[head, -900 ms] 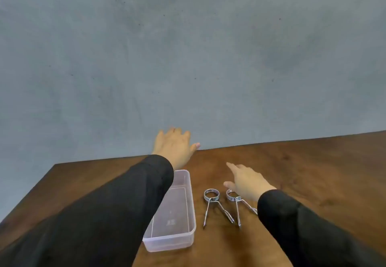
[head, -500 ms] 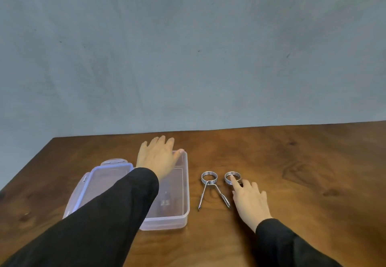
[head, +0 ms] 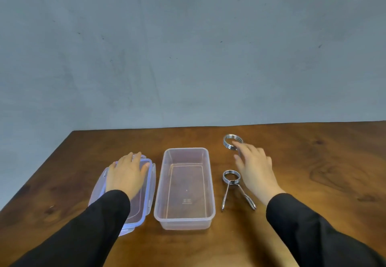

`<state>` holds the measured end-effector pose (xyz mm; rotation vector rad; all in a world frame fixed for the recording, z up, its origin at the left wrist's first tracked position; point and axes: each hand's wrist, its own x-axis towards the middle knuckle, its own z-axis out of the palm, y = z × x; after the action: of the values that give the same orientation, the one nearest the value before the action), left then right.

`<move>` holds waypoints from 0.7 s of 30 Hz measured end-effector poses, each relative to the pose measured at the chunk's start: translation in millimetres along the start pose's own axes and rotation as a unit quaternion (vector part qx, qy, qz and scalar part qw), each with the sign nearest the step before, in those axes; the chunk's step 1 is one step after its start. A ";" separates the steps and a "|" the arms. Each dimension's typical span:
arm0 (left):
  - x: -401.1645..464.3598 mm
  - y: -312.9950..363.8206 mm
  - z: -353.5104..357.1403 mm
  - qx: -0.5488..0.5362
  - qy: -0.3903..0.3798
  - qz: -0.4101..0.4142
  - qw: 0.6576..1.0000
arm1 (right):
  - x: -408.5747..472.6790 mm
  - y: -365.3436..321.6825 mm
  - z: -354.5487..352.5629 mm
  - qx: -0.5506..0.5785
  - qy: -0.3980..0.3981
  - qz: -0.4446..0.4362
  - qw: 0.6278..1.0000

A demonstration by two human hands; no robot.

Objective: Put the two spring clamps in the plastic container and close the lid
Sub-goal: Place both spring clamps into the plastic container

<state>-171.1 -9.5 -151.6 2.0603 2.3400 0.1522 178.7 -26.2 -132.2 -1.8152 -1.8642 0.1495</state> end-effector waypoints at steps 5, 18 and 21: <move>6.4 -37.7 32.7 -0.014 -0.029 0.006 0.999 | 13.4 -92.1 -0.2 0.047 -0.036 -0.083 0.995; 4.5 -55.0 74.8 -0.092 -0.043 0.000 0.995 | -10.8 -128.7 110.8 -0.021 -0.175 0.023 0.984; 5.1 -55.8 76.9 -0.093 -0.046 0.002 0.995 | -11.2 -127.2 121.0 -0.032 -0.188 0.022 0.981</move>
<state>-220.8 -6.8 -232.7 1.9426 2.1773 0.2599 11.0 -14.8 -183.9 -1.9804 -2.1005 0.4831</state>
